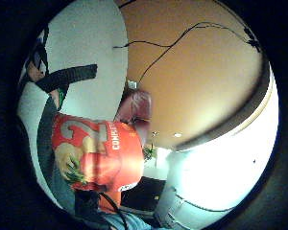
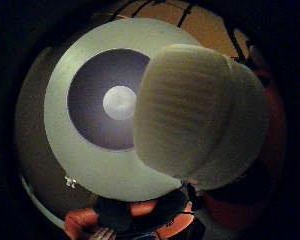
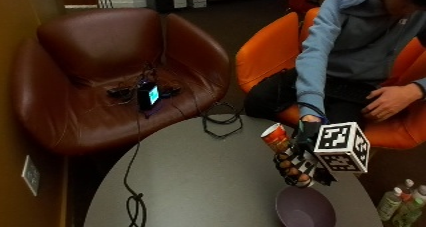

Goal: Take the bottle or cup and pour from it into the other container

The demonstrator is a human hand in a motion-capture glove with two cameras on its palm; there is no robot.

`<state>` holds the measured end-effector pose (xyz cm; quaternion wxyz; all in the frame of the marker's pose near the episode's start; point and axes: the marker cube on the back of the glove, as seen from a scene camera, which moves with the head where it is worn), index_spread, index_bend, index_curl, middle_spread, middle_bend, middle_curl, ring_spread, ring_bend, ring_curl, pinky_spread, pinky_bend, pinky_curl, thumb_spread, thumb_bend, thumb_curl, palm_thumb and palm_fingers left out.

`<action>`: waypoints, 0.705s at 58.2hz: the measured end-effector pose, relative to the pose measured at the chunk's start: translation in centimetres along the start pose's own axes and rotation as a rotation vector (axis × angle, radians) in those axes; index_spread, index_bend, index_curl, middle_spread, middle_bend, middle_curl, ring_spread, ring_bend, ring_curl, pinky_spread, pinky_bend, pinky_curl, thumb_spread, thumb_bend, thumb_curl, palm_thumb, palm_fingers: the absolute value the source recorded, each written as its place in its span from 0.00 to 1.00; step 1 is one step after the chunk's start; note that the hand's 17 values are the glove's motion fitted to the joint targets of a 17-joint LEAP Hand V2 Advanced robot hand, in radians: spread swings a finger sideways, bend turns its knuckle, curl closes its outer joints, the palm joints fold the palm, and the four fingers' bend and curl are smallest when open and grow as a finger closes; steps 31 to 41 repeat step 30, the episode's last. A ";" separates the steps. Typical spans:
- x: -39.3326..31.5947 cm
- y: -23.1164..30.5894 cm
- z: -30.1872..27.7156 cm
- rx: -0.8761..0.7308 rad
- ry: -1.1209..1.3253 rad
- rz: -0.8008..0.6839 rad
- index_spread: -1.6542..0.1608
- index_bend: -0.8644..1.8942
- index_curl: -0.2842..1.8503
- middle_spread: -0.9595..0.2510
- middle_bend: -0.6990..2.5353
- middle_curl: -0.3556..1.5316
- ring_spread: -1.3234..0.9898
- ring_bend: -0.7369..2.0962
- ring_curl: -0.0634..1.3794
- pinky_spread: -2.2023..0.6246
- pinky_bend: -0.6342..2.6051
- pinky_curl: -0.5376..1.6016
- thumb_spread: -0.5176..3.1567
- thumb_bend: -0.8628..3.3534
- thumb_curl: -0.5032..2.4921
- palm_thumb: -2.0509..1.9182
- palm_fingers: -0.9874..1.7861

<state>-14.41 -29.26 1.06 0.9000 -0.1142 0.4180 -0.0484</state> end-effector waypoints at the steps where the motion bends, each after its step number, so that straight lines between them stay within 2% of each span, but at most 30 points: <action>1: 0.0 0.0 0.0 0.000 -0.002 -0.002 0.79 0.36 0.30 0.71 0.33 0.46 0.48 0.44 0.37 0.67 0.33 0.43 0.15 0.20 0.41 0.77 0.79; 41: -0.4 1.7 0.0 0.002 -0.049 -0.002 0.79 0.36 0.30 0.70 0.34 0.46 0.48 0.44 0.37 0.67 0.33 0.42 0.15 0.20 0.42 0.77 0.79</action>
